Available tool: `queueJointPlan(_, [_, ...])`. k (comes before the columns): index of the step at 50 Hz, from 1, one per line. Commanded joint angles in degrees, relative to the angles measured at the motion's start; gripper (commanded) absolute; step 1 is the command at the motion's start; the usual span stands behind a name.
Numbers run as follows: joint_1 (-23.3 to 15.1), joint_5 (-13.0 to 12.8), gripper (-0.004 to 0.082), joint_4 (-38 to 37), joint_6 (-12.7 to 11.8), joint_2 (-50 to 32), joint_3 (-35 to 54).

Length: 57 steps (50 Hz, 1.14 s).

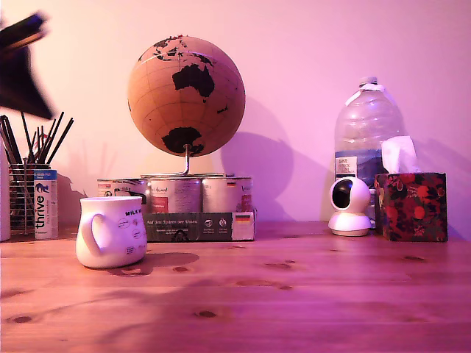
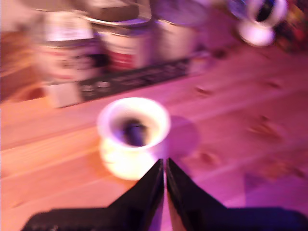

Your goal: Pick up the coffee capsules from the table one by one and drop them inside the nearest coffee cup

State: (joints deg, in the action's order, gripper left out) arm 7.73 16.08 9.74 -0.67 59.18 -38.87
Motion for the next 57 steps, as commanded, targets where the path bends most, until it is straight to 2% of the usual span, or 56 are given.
queueJointPlan(1, [-0.96, 0.74, -0.0024, -2.16, -0.11, -1.14, 3.06])
queueJointPlan(5, [-2.51, 1.62, -0.0024, -4.63, -0.11, -2.67, 6.03])
queueJointPlan(6, [-2.86, 1.77, -0.0024, -5.35, -2.4, -3.06, 6.88])
queueJointPlan(15, [-4.0, 1.88, -0.0024, -10.47, -2.4, -7.89, 14.75])
queueJointPlan(16, [-4.0, 1.9, -0.0024, -11.15, -4.0, -8.61, 15.69])
queueJointPlan(28, [-3.98, 1.42, -0.0024, -14.27, -4.0, -19.06, 24.68])
queueJointPlan(30, [-3.98, 1.38, -0.0024, -14.01, -4.0, -21.2, 25.68])
queueJointPlan(31, [-3.98, 1.31, -0.0024, -13.94, -6.58, -22.27, 26.18])
queueJointPlan(33, [-3.98, 1.22, -0.0024, -13.55, -6.88, -24.39, 27.04])
queueJointPlan(57, [-3.98, 1.03, -0.0024, 2.1, -6.8, -47.8, 27.74])
